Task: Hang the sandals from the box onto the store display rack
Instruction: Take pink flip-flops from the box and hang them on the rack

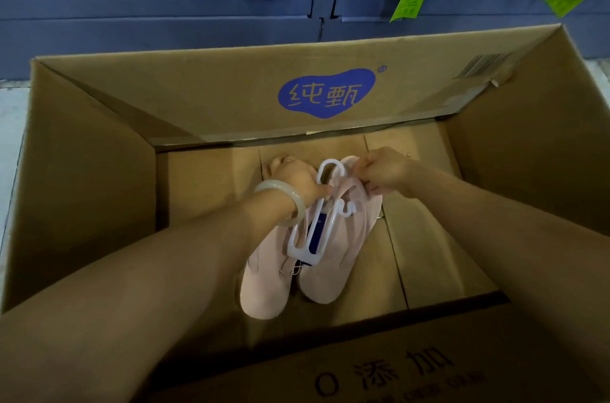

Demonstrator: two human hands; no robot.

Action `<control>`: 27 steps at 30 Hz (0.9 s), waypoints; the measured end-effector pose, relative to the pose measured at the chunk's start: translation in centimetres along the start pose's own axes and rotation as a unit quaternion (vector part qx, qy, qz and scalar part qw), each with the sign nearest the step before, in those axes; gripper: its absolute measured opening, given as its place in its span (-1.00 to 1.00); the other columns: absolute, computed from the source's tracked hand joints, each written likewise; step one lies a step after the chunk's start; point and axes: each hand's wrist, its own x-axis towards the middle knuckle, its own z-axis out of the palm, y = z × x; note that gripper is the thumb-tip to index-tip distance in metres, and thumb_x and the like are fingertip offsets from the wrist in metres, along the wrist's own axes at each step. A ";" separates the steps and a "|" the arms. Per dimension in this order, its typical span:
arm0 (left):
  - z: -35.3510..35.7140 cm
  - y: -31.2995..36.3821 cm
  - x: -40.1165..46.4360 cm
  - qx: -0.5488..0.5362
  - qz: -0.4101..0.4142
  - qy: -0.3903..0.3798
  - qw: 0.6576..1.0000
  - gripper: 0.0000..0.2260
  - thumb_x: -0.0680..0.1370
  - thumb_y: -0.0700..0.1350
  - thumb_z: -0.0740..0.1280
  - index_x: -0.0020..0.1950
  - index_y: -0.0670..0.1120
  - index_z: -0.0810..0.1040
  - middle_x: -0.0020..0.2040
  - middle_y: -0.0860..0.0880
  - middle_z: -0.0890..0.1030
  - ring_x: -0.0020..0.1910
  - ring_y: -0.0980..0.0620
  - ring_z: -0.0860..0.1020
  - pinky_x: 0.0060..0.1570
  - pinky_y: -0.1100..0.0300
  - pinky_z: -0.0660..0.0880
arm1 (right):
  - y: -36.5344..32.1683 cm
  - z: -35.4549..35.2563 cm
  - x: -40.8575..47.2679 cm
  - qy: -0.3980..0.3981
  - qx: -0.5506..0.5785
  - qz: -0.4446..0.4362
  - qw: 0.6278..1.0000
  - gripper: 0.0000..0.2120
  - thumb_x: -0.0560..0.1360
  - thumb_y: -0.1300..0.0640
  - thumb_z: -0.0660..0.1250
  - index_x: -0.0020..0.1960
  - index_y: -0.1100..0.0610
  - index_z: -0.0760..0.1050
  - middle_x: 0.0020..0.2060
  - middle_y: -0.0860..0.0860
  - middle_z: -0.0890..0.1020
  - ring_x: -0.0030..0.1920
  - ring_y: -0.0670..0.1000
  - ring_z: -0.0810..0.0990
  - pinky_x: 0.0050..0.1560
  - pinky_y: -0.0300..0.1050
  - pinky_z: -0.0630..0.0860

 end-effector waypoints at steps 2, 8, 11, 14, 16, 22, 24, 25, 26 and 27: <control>0.2 0.3 0.0 0.019 0.003 0.013 1.000 -0.65 0.45 0.24 0.29 -0.05 -0.01 0.63 0.17 -0.02 0.51 0.29 -0.13 0.30 0.25 0.13 0.20 | -0.1 0.5 -0.1 -0.021 0.046 0.014 0.999 -0.81 0.57 0.25 0.14 -0.03 0.25 0.53 -0.10 0.20 0.59 -0.10 0.11 0.59 0.01 0.00 0.59; 0.1 1.0 0.6 0.033 -0.023 0.071 0.997 -0.53 0.44 0.34 0.23 0.00 -0.01 0.64 0.18 -0.06 0.51 0.26 -0.13 0.37 0.33 0.01 0.23 | 0.1 1.1 -0.4 -0.030 0.042 -0.026 0.998 -0.85 0.50 0.28 0.28 -0.02 0.34 0.57 -0.15 0.20 0.59 -0.20 0.08 0.58 -0.02 0.02 0.59; -0.3 0.6 0.6 0.006 -0.007 0.058 0.998 -0.64 0.48 0.23 0.27 -0.01 -0.01 0.64 0.30 -0.03 0.43 0.31 -0.13 0.32 0.35 0.02 0.17 | 0.5 1.2 -0.8 -0.050 0.000 -0.063 0.997 -0.74 0.39 0.21 0.45 0.06 0.27 0.59 -0.18 0.08 0.58 -0.15 0.00 0.55 0.05 -0.04 0.55; -0.3 -0.3 0.8 -0.072 -0.005 0.074 0.995 -0.71 0.48 0.17 0.31 -0.12 -0.03 0.65 0.32 -0.01 0.44 0.33 -0.09 0.35 0.37 0.03 0.19 | 0.7 1.8 -0.8 -0.042 -0.071 -0.099 0.992 -0.51 0.29 0.22 0.53 0.18 0.22 0.51 -0.09 0.00 0.51 -0.07 -0.03 0.50 -0.05 -0.16 0.45; -0.2 -0.5 0.9 -0.140 -0.010 0.077 0.987 -0.75 0.46 0.13 0.35 -0.21 -0.04 0.64 0.33 0.00 0.43 0.34 -0.07 0.35 0.39 0.01 0.20 | 0.9 2.9 -0.9 0.030 -0.175 -0.136 0.975 -0.52 0.31 0.18 0.50 0.20 0.17 0.47 0.04 0.03 0.45 0.01 0.02 0.48 -0.07 -0.22 0.37; 0.0 -0.6 0.9 -0.255 -0.005 0.059 0.965 -0.69 0.45 0.05 0.42 -0.31 -0.19 0.59 0.02 -0.03 0.54 0.04 -0.04 0.53 0.12 0.08 0.45 | 1.7 4.2 -1.0 0.167 -0.224 -0.213 0.936 -0.69 0.42 0.17 0.36 0.16 0.16 0.52 0.17 0.09 0.53 0.20 0.09 0.45 0.14 -0.13 0.38; -0.1 -0.6 0.7 -0.271 0.010 0.064 0.960 -0.66 0.45 0.05 0.42 -0.21 -0.26 0.62 0.04 -0.05 0.57 0.04 -0.05 0.55 0.12 0.05 0.48 | 1.6 3.8 -1.2 0.164 -0.225 -0.228 0.933 -0.65 0.41 0.18 0.36 0.19 0.17 0.49 0.15 0.09 0.56 0.20 0.10 0.46 0.15 -0.09 0.41; -0.1 -0.6 0.7 -0.277 0.014 0.066 0.959 -0.67 0.45 0.05 0.42 -0.18 -0.25 0.63 0.12 -0.04 0.56 0.10 -0.04 0.54 0.18 0.04 0.46 | 1.6 3.7 -1.2 0.164 -0.210 -0.228 0.936 -0.61 0.41 0.19 0.36 0.23 0.17 0.44 0.12 0.10 0.57 0.19 0.10 0.46 0.14 -0.08 0.43; 0.0 -0.6 0.7 -0.279 0.011 0.065 0.958 -0.69 0.45 0.06 0.42 -0.16 -0.22 0.65 0.20 0.00 0.53 0.16 -0.01 0.51 0.24 0.03 0.42 | 1.5 3.7 -1.3 0.164 -0.188 -0.224 0.942 -0.56 0.40 0.20 0.36 0.26 0.16 0.39 0.10 0.10 0.59 0.18 0.10 0.47 0.10 -0.08 0.43; 0.1 -0.7 0.7 -0.282 0.008 0.066 0.957 -0.70 0.44 0.06 0.42 -0.16 -0.19 0.66 0.25 0.03 0.50 0.20 0.01 0.50 0.27 0.02 0.40 | 1.5 3.7 -1.4 0.165 -0.168 -0.221 0.946 -0.53 0.40 0.20 0.35 0.28 0.15 0.35 0.07 0.11 0.59 0.16 0.11 0.49 0.06 -0.10 0.43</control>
